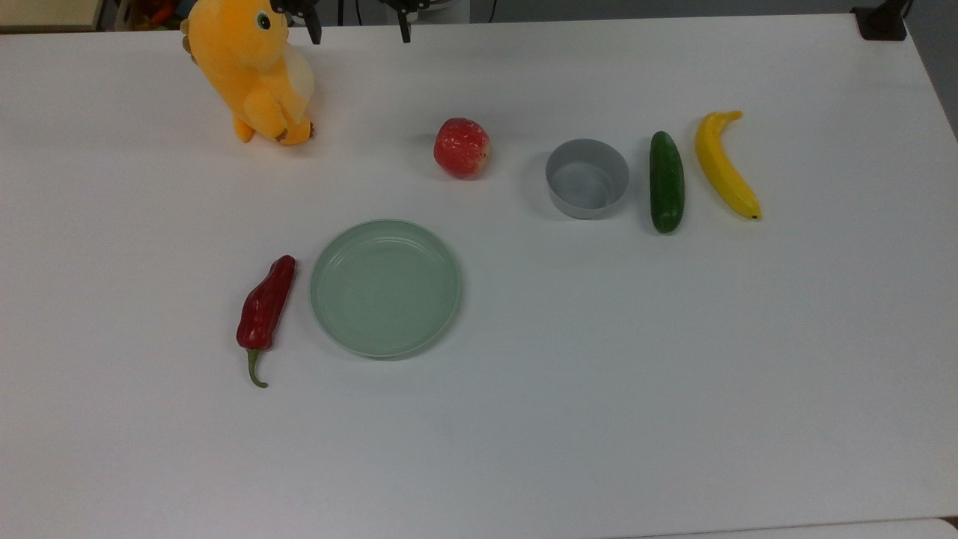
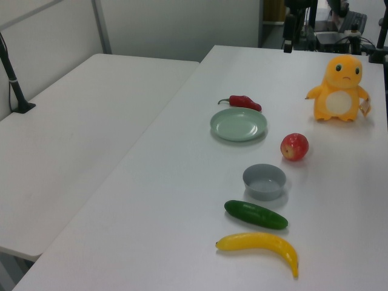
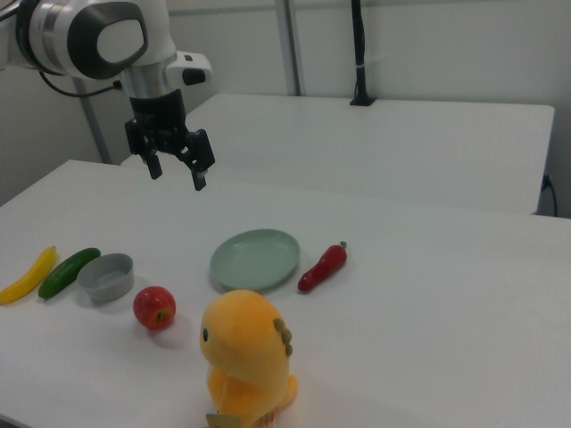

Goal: Red apple placed in the center of the desktop

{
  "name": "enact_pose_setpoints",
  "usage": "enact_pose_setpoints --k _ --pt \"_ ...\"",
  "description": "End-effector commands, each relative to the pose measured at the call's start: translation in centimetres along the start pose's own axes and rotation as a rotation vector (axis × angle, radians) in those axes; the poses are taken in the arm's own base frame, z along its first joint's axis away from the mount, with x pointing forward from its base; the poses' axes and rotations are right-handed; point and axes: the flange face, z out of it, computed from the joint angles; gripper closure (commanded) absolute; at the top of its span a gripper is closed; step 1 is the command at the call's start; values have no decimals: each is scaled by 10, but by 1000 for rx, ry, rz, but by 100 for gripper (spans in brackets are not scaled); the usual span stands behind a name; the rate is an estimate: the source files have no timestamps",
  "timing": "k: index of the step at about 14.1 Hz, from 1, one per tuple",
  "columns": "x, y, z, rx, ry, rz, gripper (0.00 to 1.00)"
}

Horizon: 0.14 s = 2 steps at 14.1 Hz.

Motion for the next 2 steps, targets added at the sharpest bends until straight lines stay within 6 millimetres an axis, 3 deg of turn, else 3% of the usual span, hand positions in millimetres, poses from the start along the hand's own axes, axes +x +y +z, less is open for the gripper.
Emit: enact_pose_setpoints --k 1,2 --pt "0 -13 -1 -108 11 -28 0" --pt "1 -12 -3 -109 26 -27 0"
